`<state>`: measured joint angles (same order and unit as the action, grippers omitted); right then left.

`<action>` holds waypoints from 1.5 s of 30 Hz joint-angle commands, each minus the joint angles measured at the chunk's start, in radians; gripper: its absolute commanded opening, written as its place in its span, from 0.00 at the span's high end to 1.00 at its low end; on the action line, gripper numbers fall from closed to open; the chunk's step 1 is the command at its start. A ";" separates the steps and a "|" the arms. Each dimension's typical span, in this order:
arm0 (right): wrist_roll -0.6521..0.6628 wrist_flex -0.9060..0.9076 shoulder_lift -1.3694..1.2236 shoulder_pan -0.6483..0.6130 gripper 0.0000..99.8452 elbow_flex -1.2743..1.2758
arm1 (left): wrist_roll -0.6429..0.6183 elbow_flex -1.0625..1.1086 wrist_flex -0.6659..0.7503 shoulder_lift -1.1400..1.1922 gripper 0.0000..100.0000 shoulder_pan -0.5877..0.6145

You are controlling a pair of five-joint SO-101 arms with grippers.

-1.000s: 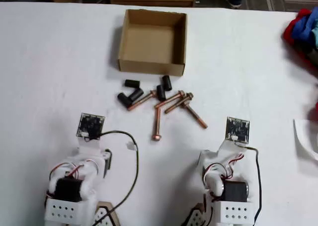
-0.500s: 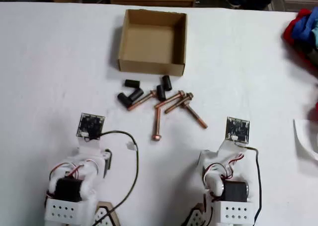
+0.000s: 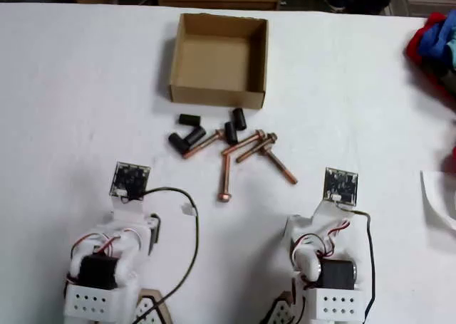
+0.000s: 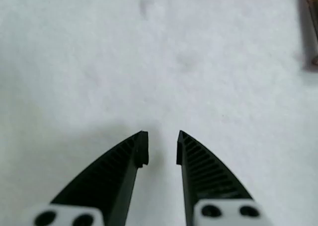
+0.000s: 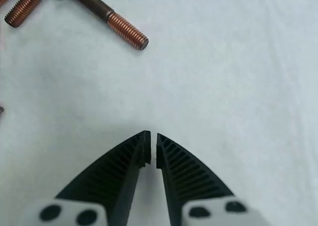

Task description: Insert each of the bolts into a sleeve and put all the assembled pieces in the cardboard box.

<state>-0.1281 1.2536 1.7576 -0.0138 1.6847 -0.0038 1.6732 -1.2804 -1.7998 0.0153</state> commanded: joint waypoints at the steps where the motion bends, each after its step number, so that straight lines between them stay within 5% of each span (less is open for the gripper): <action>1: 0.000 -0.004 0.005 0.008 0.98 0.009 | 0.008 0.019 -0.005 -0.023 0.88 -0.009; 16: 0.008 -0.332 0.007 -0.246 0.98 0.003 | 0.008 0.019 -0.005 -0.023 0.88 -0.009; 21: 0.261 -0.380 0.007 -0.222 0.98 -0.043 | 0.008 0.019 -0.005 -0.023 0.88 -0.009; 24: 0.292 -0.381 -0.002 -0.268 0.97 -0.098 | 0.008 0.019 -0.005 -0.023 0.88 -0.009; 28: 0.388 -0.381 -0.031 -0.274 0.86 -0.249 | 0.008 0.019 -0.005 -0.023 0.88 -0.009; 36: 0.499 -0.328 -0.750 -0.143 0.88 -0.864 | 0.008 0.019 -0.005 -0.023 0.88 -0.009; 45: 0.451 0.360 -1.681 -0.252 0.88 -1.921 | 0.008 0.019 -0.005 -0.023 0.88 -0.009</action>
<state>0.3337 1.4208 0.3383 -0.2317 0.1381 -0.0038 1.6732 -1.2804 -1.7998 0.0153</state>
